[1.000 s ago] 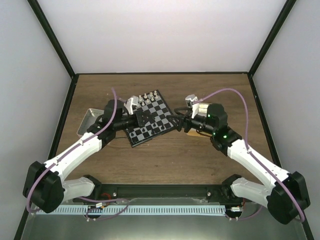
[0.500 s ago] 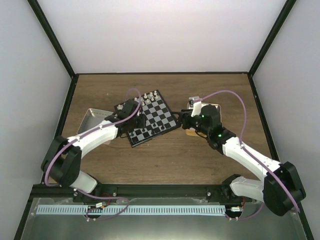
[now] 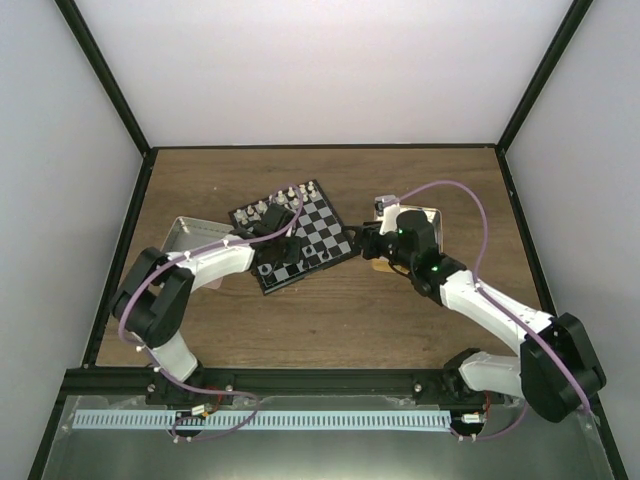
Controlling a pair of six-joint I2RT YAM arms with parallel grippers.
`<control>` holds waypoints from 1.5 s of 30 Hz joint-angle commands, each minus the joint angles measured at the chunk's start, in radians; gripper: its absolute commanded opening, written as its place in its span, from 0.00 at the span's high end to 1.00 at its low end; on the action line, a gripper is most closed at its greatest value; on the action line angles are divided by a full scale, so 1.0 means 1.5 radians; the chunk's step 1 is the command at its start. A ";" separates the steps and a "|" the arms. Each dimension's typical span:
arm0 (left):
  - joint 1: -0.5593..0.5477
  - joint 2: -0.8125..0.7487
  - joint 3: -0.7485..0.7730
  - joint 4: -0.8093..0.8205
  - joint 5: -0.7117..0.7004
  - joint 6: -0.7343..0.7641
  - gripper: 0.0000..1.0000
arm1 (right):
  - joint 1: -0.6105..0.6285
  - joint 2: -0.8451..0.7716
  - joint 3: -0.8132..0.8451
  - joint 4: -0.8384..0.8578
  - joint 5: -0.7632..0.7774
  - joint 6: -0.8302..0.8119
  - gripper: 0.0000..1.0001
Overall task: Set up the chess pieces on the board
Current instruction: Place the chess piece on the chessboard.
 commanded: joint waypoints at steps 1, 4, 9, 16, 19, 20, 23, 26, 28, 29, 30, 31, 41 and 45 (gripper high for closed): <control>-0.005 0.017 0.020 0.020 0.007 0.019 0.94 | 0.000 0.004 0.022 -0.002 0.008 -0.016 0.27; -0.005 0.025 0.024 0.025 0.006 0.021 0.94 | 0.000 0.005 0.022 -0.001 0.003 -0.018 0.27; -0.006 0.040 0.033 0.026 0.006 0.023 0.93 | 0.000 0.005 0.022 -0.004 0.001 -0.020 0.27; -0.008 0.049 0.033 0.020 0.003 0.026 0.91 | 0.000 0.005 0.024 -0.010 0.005 -0.021 0.27; -0.009 0.051 0.034 0.017 0.012 0.030 0.90 | 0.000 0.006 0.025 -0.011 0.007 -0.021 0.27; -0.010 0.052 0.035 0.015 0.013 0.031 0.88 | 0.000 0.006 0.026 -0.011 0.008 -0.021 0.27; -0.010 0.048 0.038 0.009 0.007 0.030 0.82 | -0.001 0.006 0.028 -0.015 0.013 -0.020 0.27; -0.010 0.040 0.047 -0.002 -0.002 0.031 0.73 | -0.002 0.002 0.033 -0.023 0.020 -0.009 0.27; -0.010 0.031 0.053 -0.008 -0.009 0.032 0.68 | -0.004 -0.002 0.038 -0.034 0.041 0.006 0.27; -0.010 0.026 0.056 -0.010 -0.010 0.032 0.65 | -0.005 -0.003 0.044 -0.042 0.058 0.014 0.27; -0.010 0.018 0.059 -0.010 -0.009 0.033 0.62 | -0.009 -0.001 0.052 -0.058 0.080 0.025 0.27; -0.010 0.010 0.060 -0.010 -0.009 0.032 0.61 | -0.015 0.005 0.061 -0.079 0.104 0.037 0.28; -0.006 -0.106 0.030 0.018 -0.040 0.007 0.54 | -0.154 0.172 0.165 -0.290 0.247 0.108 0.43; -0.005 -0.134 0.018 0.022 -0.025 0.006 0.51 | -0.191 0.235 0.190 -0.301 0.270 0.092 0.47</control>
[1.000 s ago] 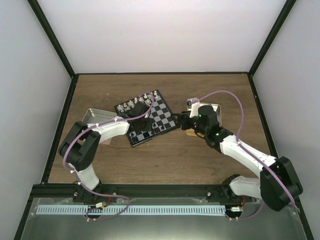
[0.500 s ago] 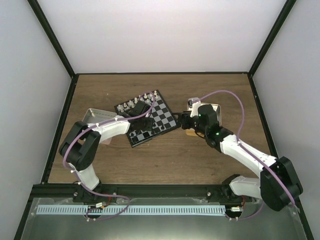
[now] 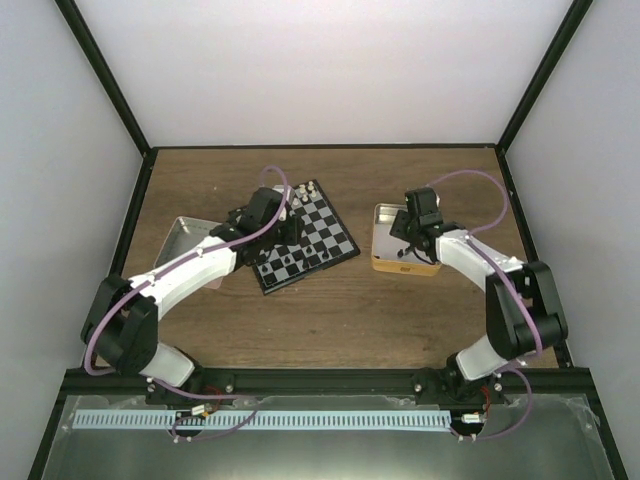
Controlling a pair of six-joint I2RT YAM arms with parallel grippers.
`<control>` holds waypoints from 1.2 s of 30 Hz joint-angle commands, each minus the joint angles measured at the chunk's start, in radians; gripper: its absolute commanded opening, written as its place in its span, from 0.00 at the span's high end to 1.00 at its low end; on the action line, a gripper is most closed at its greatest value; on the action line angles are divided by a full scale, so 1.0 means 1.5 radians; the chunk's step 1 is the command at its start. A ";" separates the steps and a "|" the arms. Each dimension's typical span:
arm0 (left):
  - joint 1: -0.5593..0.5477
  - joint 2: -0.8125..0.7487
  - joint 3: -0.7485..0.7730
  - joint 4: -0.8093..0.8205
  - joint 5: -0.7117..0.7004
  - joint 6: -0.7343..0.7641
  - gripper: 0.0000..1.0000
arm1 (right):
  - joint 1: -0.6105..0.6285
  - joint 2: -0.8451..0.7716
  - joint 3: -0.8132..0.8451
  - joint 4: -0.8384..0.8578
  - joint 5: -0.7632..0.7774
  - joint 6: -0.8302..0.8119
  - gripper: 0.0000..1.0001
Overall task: Set up the chess pieces on the board
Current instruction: Place the chess piece on the chessboard, then pick up the chess piece from the storage box.
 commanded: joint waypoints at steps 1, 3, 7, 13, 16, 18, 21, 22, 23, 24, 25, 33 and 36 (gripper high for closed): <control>0.002 -0.024 -0.018 0.014 0.005 -0.006 0.51 | -0.037 0.056 0.050 -0.065 0.061 -0.003 0.48; 0.003 -0.028 -0.021 0.015 0.017 -0.006 0.51 | -0.049 0.085 0.068 -0.063 0.067 -0.016 0.50; 0.003 -0.028 -0.023 0.019 0.031 -0.007 0.50 | -0.064 0.148 0.114 -0.066 0.093 -0.042 0.52; 0.004 -0.024 -0.026 0.023 0.044 -0.009 0.50 | -0.091 0.218 0.151 -0.067 0.068 -0.087 0.57; 0.004 -0.021 -0.025 0.025 0.048 -0.010 0.50 | -0.095 0.240 0.164 -0.070 0.068 -0.098 0.61; 0.004 -0.019 -0.024 0.025 0.051 -0.011 0.50 | -0.095 0.248 0.168 -0.069 0.064 -0.103 0.62; 0.004 -0.017 -0.023 0.024 0.053 -0.012 0.50 | -0.098 0.257 0.169 -0.071 0.055 -0.107 0.63; 0.004 -0.017 -0.022 0.024 0.053 -0.012 0.50 | -0.100 0.258 0.166 -0.071 0.053 -0.107 0.63; 0.004 -0.017 -0.022 0.024 0.053 -0.013 0.50 | -0.101 0.258 0.163 -0.070 0.049 -0.107 0.66; 0.004 -0.017 -0.021 0.024 0.053 -0.013 0.50 | -0.102 0.257 0.159 -0.069 0.045 -0.107 0.70; 0.004 -0.017 -0.021 0.024 0.053 -0.012 0.50 | -0.102 0.255 0.156 -0.067 0.043 -0.106 0.72; 0.004 -0.022 -0.018 0.021 0.056 -0.017 0.50 | -0.103 0.250 0.145 -0.047 0.044 -0.110 0.84; 0.005 -0.030 -0.017 0.020 0.055 -0.018 0.50 | -0.103 0.231 0.132 -0.020 0.036 -0.119 0.85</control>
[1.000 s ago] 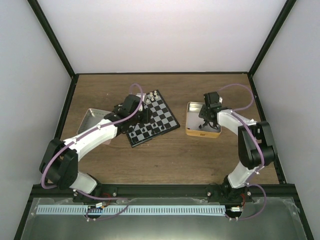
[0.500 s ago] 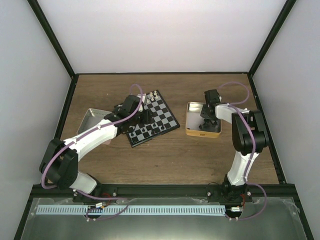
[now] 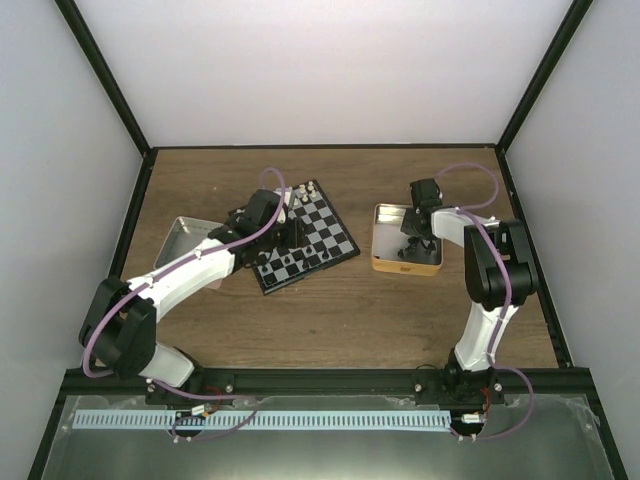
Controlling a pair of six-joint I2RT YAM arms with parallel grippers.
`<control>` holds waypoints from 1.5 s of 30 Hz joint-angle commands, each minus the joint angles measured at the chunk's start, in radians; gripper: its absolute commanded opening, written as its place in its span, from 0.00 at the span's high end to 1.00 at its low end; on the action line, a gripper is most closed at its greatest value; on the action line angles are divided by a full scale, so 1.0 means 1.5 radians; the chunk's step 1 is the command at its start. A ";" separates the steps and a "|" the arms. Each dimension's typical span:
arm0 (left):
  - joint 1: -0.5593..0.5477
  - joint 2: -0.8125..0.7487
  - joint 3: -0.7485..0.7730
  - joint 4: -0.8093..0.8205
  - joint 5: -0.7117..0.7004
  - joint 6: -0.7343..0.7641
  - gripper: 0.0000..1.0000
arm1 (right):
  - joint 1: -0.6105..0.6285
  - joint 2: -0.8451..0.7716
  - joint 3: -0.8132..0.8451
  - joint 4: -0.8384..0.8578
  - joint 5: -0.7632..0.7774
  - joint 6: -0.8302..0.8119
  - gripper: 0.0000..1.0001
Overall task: Set up the chess pieces on the board
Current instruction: Pick up the chess piece from the storage box, then place the chess piece on the chessboard.
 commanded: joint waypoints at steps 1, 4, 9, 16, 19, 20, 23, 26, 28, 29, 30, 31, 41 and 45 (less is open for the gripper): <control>0.004 -0.011 0.002 0.010 0.003 -0.005 0.49 | -0.009 -0.036 -0.017 0.050 -0.014 -0.019 0.85; 0.004 -0.018 0.007 0.010 0.010 -0.010 0.49 | -0.009 -0.108 -0.073 0.135 -0.089 -0.041 0.85; 0.010 -0.039 0.036 -0.014 0.020 -0.003 0.49 | -0.009 -0.228 -0.147 0.233 -0.219 -0.055 0.85; 0.030 -0.092 0.064 -0.022 0.101 -0.018 0.41 | -0.002 -0.385 -0.272 0.432 -0.470 0.031 0.85; 0.034 -0.106 0.079 -0.017 0.174 -0.041 0.36 | 0.025 -0.423 -0.311 0.527 -0.570 0.054 0.85; 0.036 -0.110 0.081 -0.011 0.207 -0.051 0.34 | 0.035 -0.427 -0.312 0.543 -0.598 0.050 0.85; 0.038 -0.108 0.082 0.023 0.326 -0.096 0.28 | 0.065 -0.430 -0.303 0.562 -0.680 0.036 0.84; 0.039 -0.092 0.079 0.068 0.427 -0.144 0.26 | 0.097 -0.435 -0.303 0.589 -0.721 0.024 0.84; 0.039 -0.078 0.074 0.106 0.487 -0.180 0.26 | 0.128 -0.438 -0.297 0.586 -0.722 0.002 0.84; 0.038 -0.073 0.070 0.134 0.510 -0.202 0.26 | 0.139 -0.438 -0.288 0.575 -0.718 -0.018 0.84; 0.038 -0.069 0.064 0.155 0.526 -0.220 0.26 | 0.151 -0.439 -0.277 0.558 -0.710 -0.034 0.84; 0.038 -0.068 0.058 0.173 0.537 -0.231 0.27 | 0.162 -0.439 -0.267 0.540 -0.703 -0.054 0.84; 0.039 -0.043 0.041 0.191 0.565 -0.235 0.56 | 0.180 -0.428 -0.236 0.493 -0.714 -0.077 0.84; 0.040 -0.036 0.040 0.189 0.561 -0.235 0.63 | 0.181 -0.424 -0.232 0.486 -0.725 -0.083 0.84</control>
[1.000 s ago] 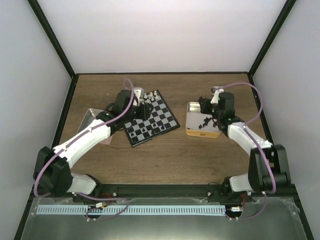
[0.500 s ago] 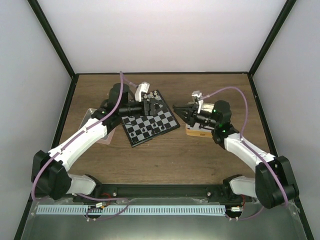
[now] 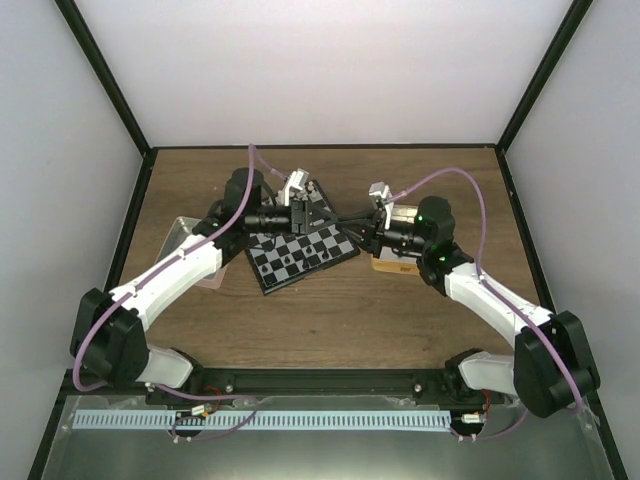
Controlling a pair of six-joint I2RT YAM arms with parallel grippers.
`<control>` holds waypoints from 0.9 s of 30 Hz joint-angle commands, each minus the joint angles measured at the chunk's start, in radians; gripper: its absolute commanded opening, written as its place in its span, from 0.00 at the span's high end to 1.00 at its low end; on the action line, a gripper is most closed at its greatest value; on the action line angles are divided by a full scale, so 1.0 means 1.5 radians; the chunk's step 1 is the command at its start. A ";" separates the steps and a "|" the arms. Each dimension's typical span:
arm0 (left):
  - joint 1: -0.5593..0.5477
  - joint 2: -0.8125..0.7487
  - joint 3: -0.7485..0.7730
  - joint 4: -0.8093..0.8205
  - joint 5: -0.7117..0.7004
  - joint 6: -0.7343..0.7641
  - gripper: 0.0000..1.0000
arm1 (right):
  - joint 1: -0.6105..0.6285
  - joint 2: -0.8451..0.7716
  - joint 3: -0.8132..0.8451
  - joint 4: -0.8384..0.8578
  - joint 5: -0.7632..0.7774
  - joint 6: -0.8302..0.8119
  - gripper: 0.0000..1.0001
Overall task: Set up the chess pieces on the board
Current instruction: Place the chess piece on the chessboard.
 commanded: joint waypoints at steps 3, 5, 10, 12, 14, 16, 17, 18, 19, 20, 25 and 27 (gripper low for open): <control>0.004 0.012 -0.006 0.016 0.014 -0.002 0.63 | 0.008 0.010 0.035 -0.024 -0.027 -0.030 0.84; 0.005 0.013 -0.005 0.015 0.010 -0.003 0.66 | 0.012 0.014 0.040 -0.038 -0.027 -0.040 0.84; 0.020 0.008 -0.011 0.004 -0.017 -0.004 0.80 | 0.015 0.018 0.044 -0.049 -0.021 -0.045 0.84; 0.020 0.006 -0.010 -0.004 -0.022 0.003 0.83 | 0.015 0.019 0.047 -0.054 -0.019 -0.044 0.83; 0.020 0.006 -0.010 -0.014 -0.021 0.012 0.84 | 0.016 0.020 0.050 -0.056 -0.016 -0.045 0.83; 0.021 0.009 -0.010 -0.021 -0.012 0.017 0.84 | 0.016 0.020 0.051 -0.057 -0.013 -0.045 0.83; 0.020 0.010 -0.010 -0.022 -0.006 0.017 0.80 | 0.017 0.020 0.052 -0.057 -0.013 -0.045 0.83; 0.020 0.011 -0.012 -0.021 0.001 0.017 0.77 | 0.017 0.022 0.052 -0.056 -0.014 -0.044 0.83; 0.020 0.013 -0.013 -0.021 0.006 0.016 0.75 | 0.017 0.023 0.052 -0.056 -0.014 -0.044 0.83; 0.019 0.015 -0.014 -0.020 0.008 0.016 0.74 | 0.018 0.024 0.052 -0.056 -0.013 -0.044 0.83; 0.018 0.020 -0.020 0.000 0.031 0.006 0.74 | 0.022 0.027 0.053 -0.058 -0.011 -0.046 0.82; 0.016 0.021 -0.021 0.007 0.041 0.004 0.76 | 0.023 0.027 0.054 -0.060 -0.011 -0.047 0.82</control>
